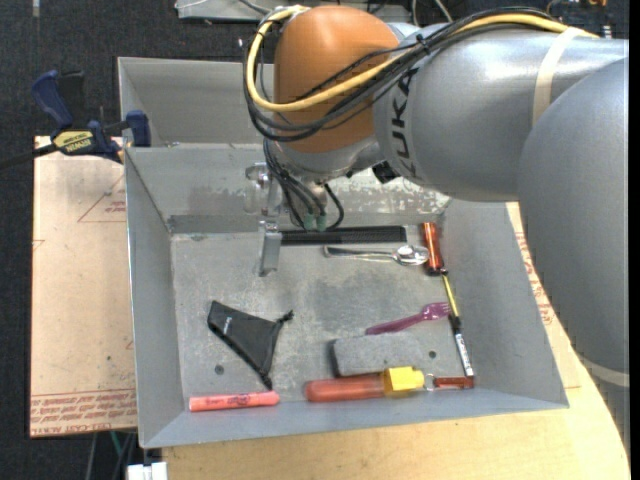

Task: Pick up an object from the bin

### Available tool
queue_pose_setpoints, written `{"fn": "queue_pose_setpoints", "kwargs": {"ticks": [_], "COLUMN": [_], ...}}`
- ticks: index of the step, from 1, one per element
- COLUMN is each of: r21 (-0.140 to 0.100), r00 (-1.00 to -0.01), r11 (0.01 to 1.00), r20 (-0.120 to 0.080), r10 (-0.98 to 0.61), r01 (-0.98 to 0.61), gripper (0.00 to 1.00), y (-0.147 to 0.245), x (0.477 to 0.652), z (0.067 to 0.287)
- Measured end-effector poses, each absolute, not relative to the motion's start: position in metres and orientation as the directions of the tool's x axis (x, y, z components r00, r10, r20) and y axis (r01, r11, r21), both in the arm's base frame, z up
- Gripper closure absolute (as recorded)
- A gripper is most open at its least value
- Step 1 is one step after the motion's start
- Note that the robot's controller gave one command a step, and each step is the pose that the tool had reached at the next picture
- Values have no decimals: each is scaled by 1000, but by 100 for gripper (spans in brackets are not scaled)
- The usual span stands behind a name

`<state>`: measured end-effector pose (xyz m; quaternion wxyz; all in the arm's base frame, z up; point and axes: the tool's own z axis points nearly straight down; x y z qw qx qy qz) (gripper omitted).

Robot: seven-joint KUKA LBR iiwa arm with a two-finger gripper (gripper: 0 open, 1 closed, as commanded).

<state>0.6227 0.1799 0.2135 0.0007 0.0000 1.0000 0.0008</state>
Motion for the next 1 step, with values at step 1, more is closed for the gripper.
{"fn": "queue_pose_setpoints", "kwargs": {"ticks": [1], "r21": [3], "r00": [-992], "r11": [992], "r20": [-1], "r10": [124], "r01": [124], "gripper": [0], "y": [187], "x": [579], "z": [97]}}
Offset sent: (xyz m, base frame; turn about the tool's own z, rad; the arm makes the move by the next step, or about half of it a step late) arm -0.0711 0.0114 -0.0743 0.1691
